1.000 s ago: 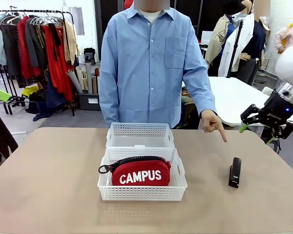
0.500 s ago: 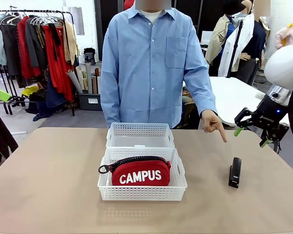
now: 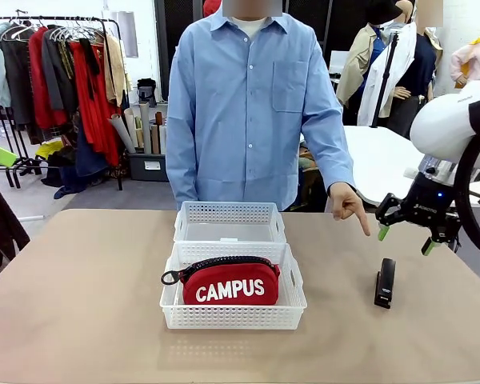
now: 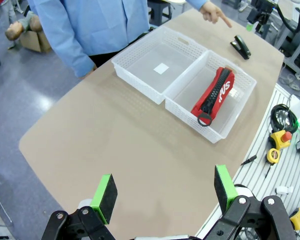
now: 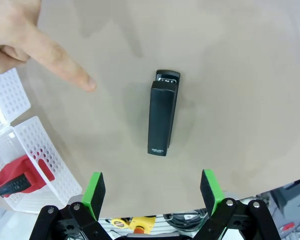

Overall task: Distribute items into two baskets.
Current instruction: Pick up the Stapler that the person points to.

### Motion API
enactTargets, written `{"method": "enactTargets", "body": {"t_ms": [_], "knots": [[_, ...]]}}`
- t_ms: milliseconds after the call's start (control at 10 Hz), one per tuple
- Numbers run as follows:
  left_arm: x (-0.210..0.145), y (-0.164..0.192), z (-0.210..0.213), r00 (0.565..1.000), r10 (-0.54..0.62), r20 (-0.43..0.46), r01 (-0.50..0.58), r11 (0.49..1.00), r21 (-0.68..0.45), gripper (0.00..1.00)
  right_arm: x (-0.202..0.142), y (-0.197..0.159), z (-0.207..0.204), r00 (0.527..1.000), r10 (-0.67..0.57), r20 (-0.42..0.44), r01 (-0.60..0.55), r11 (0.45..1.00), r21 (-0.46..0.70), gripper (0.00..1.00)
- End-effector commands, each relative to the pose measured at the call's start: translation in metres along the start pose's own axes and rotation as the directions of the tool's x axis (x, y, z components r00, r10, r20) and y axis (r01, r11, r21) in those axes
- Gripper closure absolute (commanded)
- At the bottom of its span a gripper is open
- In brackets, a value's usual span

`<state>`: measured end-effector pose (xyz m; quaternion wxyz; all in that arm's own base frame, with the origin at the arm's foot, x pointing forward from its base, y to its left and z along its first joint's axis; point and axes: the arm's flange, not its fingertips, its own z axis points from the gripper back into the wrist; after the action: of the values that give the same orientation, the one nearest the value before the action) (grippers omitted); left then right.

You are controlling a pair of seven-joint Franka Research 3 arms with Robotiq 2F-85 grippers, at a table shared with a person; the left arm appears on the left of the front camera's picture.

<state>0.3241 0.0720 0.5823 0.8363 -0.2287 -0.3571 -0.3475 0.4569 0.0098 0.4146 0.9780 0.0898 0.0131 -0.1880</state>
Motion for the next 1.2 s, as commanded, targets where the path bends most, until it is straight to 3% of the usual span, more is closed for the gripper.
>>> {"method": "enactTargets", "body": {"t_ms": [0,700,1100], "knots": [[0.0,0.0,0.0,1.0,-0.002,0.005,0.002,1.0,-0.002,0.0,0.004,0.013,-0.001,1.0,-0.024,-0.013,0.023,0.998,-0.054,0.0],[0.0,0.0,0.0,1.0,-0.002,0.005,0.002,1.0,-0.002,0.0,0.011,0.017,-0.047,0.998,-0.053,-0.042,0.048,0.992,-0.113,0.0],[0.0,0.0,0.0,1.0,-0.002,0.005,0.002,1.0,-0.002,0.0,0.019,0.008,-0.067,0.998,-0.067,-0.004,0.066,0.99,-0.127,0.0]]}}
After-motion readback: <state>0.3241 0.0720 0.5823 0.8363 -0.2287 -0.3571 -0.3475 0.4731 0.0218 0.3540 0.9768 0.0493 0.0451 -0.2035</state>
